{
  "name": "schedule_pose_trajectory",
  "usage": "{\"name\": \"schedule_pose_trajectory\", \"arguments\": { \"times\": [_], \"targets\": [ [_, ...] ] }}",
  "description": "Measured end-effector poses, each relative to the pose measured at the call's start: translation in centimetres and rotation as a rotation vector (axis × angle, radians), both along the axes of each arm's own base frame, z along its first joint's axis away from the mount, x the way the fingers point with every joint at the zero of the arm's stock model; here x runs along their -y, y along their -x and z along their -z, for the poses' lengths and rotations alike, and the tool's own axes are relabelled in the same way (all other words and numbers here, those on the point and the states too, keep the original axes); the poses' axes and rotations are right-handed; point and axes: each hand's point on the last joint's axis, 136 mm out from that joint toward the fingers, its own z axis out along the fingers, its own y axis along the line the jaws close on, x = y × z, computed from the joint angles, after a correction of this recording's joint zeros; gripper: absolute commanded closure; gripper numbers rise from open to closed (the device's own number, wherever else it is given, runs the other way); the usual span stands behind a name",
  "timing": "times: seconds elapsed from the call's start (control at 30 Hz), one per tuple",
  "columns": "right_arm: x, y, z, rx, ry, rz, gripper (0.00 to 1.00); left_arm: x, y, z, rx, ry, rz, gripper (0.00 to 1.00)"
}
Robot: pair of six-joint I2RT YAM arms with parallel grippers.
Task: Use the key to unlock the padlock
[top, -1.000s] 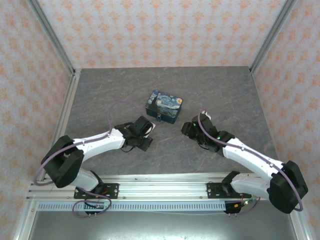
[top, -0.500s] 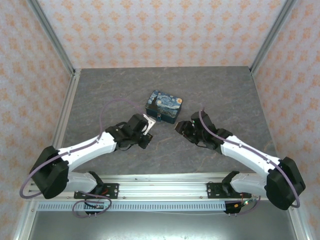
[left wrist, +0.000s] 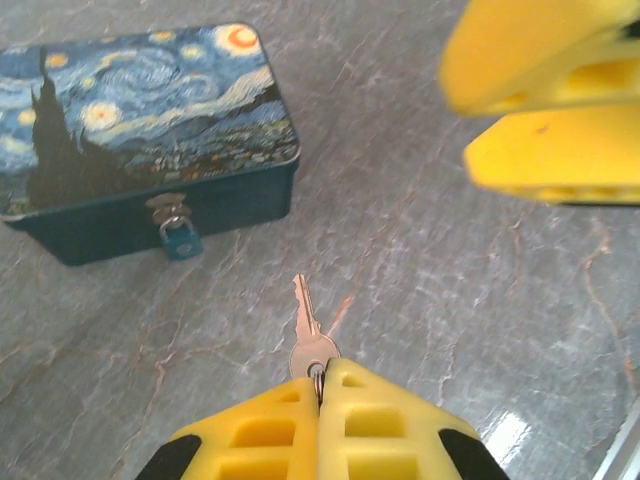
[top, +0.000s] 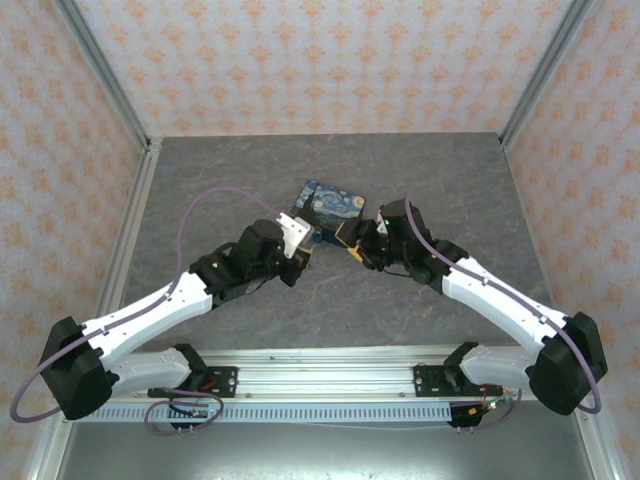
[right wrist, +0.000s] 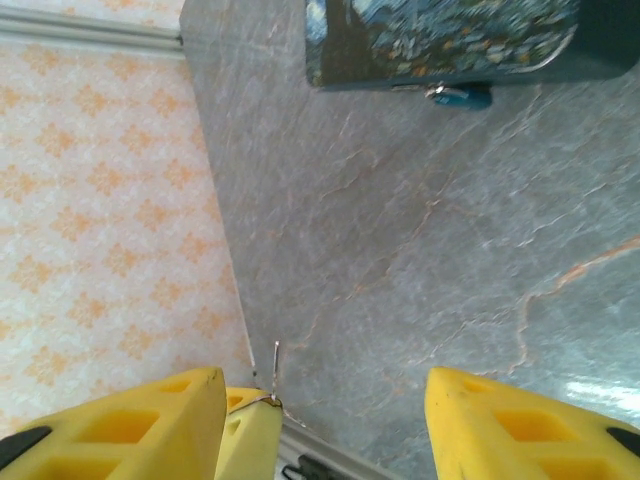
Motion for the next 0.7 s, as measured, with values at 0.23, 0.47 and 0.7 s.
{"name": "schedule_pose_trajectory", "arguments": {
  "times": [0.23, 0.47, 0.7],
  "targets": [
    [-1.8, 0.4, 1.1, -0.083, -0.024, -0.052, 0.60, 1.0, 0.1, -1.2, 0.034, 0.032, 0.022, 1.00],
    [-2.7, 0.5, 0.9, -0.103, -0.064, -0.064, 0.53, 1.5, 0.3, -1.7, 0.045, 0.045, 0.038, 1.00],
    [-2.9, 0.4, 0.6, -0.095, -0.079, -0.072, 0.52, 1.9, 0.4, -2.1, 0.049, 0.058, 0.050, 1.00]
  ]
}}
